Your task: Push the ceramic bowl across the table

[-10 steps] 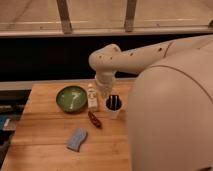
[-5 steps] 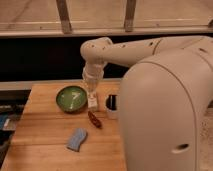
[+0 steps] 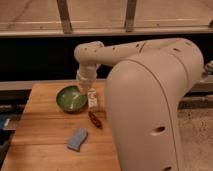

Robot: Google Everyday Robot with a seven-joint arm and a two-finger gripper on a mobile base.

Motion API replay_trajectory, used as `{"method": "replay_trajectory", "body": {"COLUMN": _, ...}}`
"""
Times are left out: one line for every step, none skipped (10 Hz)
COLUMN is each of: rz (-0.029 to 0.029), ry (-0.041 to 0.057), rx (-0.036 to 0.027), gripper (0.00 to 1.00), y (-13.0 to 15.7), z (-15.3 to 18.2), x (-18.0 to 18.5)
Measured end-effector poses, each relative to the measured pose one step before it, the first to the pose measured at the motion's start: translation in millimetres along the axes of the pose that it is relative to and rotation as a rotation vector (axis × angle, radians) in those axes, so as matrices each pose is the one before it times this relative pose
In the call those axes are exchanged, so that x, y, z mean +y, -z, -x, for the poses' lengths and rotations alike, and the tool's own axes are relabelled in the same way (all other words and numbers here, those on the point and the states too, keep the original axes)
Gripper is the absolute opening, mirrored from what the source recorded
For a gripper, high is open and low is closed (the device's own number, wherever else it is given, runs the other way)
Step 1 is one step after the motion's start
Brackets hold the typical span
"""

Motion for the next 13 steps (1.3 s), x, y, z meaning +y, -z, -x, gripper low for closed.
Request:
{"method": "replay_trajectory", "body": {"rz": -0.00098, "ry": -0.00365, "rx": -0.00132, "gripper": 0.00, "y": 1.01, "z": -0.94, "x": -2.15}}
{"method": "replay_trajectory", "body": {"rz": 0.00019, "ry": 0.00019, "rx": 0.00083, "gripper": 0.00, "y": -0.55, "z": -0.09, "x": 0.15}}
{"method": "replay_trajectory", "body": {"rz": 0.00360, "ry": -0.00040, "rx": 0.00175, "gripper": 0.00, "y": -1.32, "z": 0.42, "x": 1.62}}
{"method": "replay_trajectory", "body": {"rz": 0.01324, "ry": -0.01353, "rx": 0.01626, "gripper": 0.00, "y": -3.71, "z": -3.71, "x": -1.44}}
{"method": "replay_trajectory", "body": {"rz": 0.00921, "ry": -0.00804, "rx": 0.01526, "gripper": 0.00, "y": -7.13, "z": -3.49, "x": -1.70}}
{"method": "replay_trajectory", "body": {"rz": 0.00893, "ry": -0.00991, "rx": 0.02016, "gripper": 0.00, "y": -13.09, "z": -4.05, "x": -3.55}}
{"method": "replay_trajectory", "body": {"rz": 0.00822, "ry": -0.00804, "rx": 0.02339, "gripper": 0.00, "y": -16.68, "z": -3.56, "x": -3.12}}
{"method": "replay_trajectory", "body": {"rz": 0.00899, "ry": -0.00808, "rx": 0.02686, "gripper": 0.00, "y": -19.36, "z": -3.19, "x": -2.72}}
{"method": "replay_trajectory", "body": {"rz": 0.01220, "ry": -0.01491, "rx": 0.02452, "gripper": 0.00, "y": -17.95, "z": -4.17, "x": -4.69}}
{"method": "replay_trajectory", "body": {"rz": 0.01068, "ry": -0.01128, "rx": 0.01888, "gripper": 0.00, "y": -9.48, "z": -3.91, "x": -2.95}}
{"method": "replay_trajectory", "body": {"rz": 0.01141, "ry": -0.00958, "rx": 0.01525, "gripper": 0.00, "y": -7.93, "z": -3.04, "x": -2.32}}
{"method": "replay_trajectory", "body": {"rz": 0.00758, "ry": -0.00447, "rx": 0.00759, "gripper": 0.00, "y": -5.09, "z": -1.04, "x": -1.08}}
{"method": "replay_trajectory", "body": {"rz": 0.01214, "ry": -0.00424, "rx": 0.00582, "gripper": 0.00, "y": -5.60, "z": 0.52, "x": -1.09}}
